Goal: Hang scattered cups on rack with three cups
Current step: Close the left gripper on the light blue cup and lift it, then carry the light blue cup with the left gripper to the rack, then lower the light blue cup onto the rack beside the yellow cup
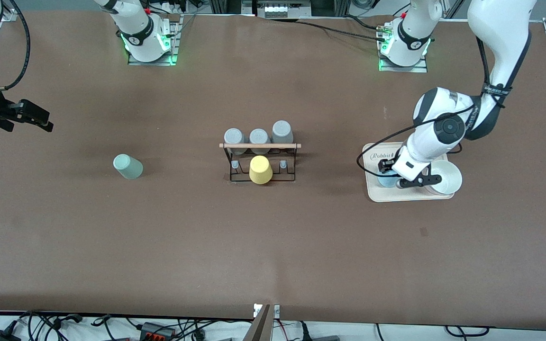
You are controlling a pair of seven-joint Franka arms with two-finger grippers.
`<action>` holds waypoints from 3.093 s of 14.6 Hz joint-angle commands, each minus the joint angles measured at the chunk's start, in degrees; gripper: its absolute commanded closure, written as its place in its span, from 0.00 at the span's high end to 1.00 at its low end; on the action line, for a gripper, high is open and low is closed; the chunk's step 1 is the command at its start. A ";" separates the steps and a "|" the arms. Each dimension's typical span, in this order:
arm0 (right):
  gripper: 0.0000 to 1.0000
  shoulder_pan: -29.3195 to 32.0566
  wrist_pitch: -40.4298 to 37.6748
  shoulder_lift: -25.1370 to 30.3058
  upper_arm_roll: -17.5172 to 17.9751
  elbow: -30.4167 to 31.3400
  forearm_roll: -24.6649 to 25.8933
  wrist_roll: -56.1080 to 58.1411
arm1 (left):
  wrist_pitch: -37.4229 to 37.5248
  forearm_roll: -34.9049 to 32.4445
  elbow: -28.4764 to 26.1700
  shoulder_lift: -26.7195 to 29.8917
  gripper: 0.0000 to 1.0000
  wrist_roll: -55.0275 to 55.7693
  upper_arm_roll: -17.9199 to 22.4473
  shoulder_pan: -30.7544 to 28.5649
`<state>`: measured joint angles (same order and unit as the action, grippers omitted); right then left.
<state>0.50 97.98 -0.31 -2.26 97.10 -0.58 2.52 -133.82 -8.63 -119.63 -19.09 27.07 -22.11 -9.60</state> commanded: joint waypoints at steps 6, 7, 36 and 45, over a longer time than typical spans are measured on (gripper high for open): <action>1.00 0.73 0.10 0.49 0.77 -0.25 0.14 0.29 | 20.09 -0.51 19.95 1.07 0.33 14.22 -7.05 1.78; 1.00 0.73 0.19 0.49 0.77 -0.34 0.14 0.29 | 20.00 0.54 20.74 1.07 0.33 16.85 -8.37 1.86; 1.00 0.64 -0.07 -0.30 0.77 -0.34 0.94 0.46 | 19.74 -6.57 42.55 -20.73 0.34 50.28 -10.41 25.68; 1.00 0.82 0.02 -0.48 0.77 -0.25 0.85 0.46 | 19.56 -6.75 42.55 -22.66 0.35 50.19 -6.54 29.02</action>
<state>0.52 98.20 -0.77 -2.24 97.02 -0.32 2.54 -115.35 -13.66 -79.33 -40.46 76.33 -29.75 17.96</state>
